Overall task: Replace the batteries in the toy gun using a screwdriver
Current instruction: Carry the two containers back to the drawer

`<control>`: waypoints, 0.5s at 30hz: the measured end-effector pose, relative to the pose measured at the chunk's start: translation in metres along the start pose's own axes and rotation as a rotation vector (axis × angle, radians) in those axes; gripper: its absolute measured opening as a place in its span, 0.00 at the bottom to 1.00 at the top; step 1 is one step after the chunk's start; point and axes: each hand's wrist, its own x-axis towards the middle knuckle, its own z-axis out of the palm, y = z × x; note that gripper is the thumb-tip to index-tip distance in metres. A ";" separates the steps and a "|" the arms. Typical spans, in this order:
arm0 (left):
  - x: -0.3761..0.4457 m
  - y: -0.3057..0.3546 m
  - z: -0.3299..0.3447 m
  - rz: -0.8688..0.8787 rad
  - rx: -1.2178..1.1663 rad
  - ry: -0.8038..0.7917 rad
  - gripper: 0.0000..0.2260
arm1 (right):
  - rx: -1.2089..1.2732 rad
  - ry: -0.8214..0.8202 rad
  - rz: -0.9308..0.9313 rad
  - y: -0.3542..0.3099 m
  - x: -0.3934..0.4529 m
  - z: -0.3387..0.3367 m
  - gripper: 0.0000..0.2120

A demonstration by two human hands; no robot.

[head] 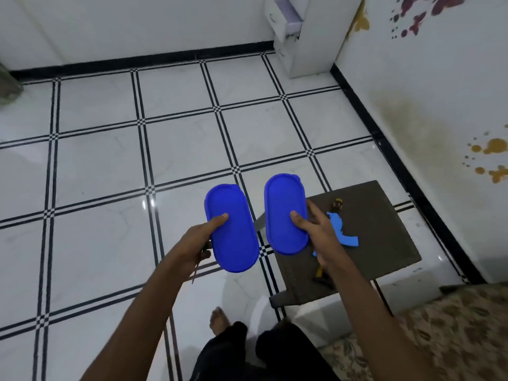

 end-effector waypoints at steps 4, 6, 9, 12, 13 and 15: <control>0.012 0.025 -0.034 0.003 -0.005 0.003 0.23 | -0.023 0.032 -0.007 -0.013 0.023 0.033 0.29; 0.021 0.042 -0.046 0.014 0.003 -0.006 0.24 | -0.020 0.053 -0.015 -0.021 0.038 0.043 0.31; 0.039 0.072 -0.062 0.030 0.013 -0.013 0.24 | -0.011 0.069 -0.018 -0.034 0.062 0.060 0.29; 0.064 0.107 -0.073 0.043 0.027 -0.017 0.23 | 0.008 0.079 -0.030 -0.047 0.099 0.073 0.22; 0.073 0.118 -0.076 0.048 0.027 -0.019 0.23 | 0.018 0.082 -0.033 -0.052 0.111 0.077 0.21; 0.096 0.146 -0.082 0.064 0.034 -0.013 0.22 | 0.029 0.091 -0.033 -0.062 0.145 0.084 0.23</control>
